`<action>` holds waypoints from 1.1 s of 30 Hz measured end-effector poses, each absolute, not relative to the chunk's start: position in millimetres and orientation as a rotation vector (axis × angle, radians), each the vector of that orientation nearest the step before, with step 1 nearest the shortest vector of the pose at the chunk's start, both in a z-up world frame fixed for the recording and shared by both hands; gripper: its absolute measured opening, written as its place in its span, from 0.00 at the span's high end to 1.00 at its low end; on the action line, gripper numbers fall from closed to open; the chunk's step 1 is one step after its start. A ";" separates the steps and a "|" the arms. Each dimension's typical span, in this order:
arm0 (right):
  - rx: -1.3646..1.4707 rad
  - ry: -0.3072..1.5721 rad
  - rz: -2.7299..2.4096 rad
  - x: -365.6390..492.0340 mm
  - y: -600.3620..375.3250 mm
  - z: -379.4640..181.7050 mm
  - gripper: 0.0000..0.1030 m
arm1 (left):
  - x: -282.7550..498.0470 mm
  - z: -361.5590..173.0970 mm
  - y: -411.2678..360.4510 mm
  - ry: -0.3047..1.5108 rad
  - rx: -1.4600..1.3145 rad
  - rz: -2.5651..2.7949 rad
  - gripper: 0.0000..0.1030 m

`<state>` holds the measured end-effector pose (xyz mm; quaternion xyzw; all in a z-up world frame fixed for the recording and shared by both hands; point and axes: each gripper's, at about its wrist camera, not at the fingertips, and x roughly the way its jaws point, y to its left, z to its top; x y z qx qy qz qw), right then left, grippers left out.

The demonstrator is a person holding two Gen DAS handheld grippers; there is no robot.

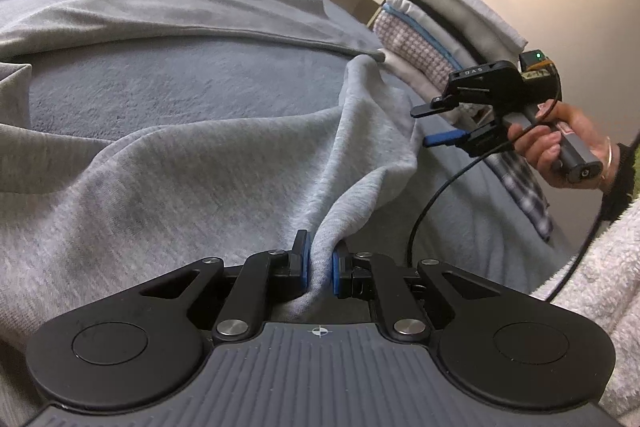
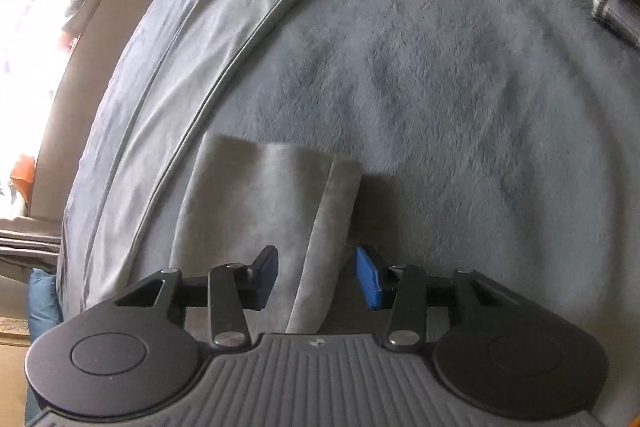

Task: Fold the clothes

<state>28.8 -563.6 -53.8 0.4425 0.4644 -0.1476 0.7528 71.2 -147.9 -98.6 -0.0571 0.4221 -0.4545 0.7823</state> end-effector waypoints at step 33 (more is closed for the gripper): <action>0.368 1.282 -0.300 -99.8 -530.8 12.3 0.84 | 36.4 -102.0 -147.6 1.053 0.033 -1.135 0.90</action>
